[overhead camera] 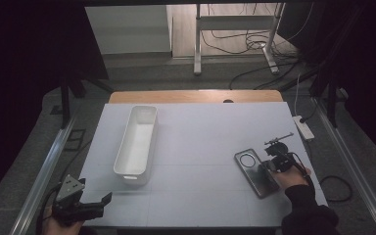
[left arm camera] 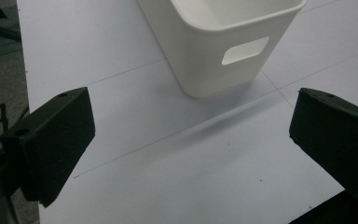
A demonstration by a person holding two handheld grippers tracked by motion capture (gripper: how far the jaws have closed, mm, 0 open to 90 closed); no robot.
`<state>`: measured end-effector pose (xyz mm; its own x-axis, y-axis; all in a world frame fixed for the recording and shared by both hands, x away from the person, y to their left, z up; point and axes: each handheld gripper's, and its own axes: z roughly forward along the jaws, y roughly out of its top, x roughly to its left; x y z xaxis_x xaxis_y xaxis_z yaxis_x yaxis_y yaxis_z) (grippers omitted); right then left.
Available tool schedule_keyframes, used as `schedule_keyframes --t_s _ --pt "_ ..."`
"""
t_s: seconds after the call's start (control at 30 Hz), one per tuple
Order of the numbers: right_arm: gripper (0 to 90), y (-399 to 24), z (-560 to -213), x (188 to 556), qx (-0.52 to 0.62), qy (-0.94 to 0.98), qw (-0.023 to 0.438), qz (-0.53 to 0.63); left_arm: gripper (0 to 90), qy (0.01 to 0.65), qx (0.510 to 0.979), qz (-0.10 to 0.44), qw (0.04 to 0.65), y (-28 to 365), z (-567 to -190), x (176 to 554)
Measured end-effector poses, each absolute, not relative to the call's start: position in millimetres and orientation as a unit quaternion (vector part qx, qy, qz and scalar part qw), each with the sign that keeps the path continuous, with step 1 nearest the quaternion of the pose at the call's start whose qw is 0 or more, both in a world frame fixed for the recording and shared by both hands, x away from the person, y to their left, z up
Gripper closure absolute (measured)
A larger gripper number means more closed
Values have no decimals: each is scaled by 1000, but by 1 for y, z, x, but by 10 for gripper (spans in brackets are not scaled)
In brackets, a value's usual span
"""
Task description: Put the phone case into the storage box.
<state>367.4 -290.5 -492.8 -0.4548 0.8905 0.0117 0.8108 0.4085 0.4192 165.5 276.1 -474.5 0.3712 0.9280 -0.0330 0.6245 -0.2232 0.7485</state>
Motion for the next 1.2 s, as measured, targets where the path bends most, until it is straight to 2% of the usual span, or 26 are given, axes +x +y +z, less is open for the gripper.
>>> schedule_keyframes --t_s 0.73,1.2 --pt "891 -291 -484 363 502 828 128 214 28 519 753 200 351 278 -475 169" --pt "891 -290 -465 357 488 815 152 273 0 513 755 204 354 277 -474 168"
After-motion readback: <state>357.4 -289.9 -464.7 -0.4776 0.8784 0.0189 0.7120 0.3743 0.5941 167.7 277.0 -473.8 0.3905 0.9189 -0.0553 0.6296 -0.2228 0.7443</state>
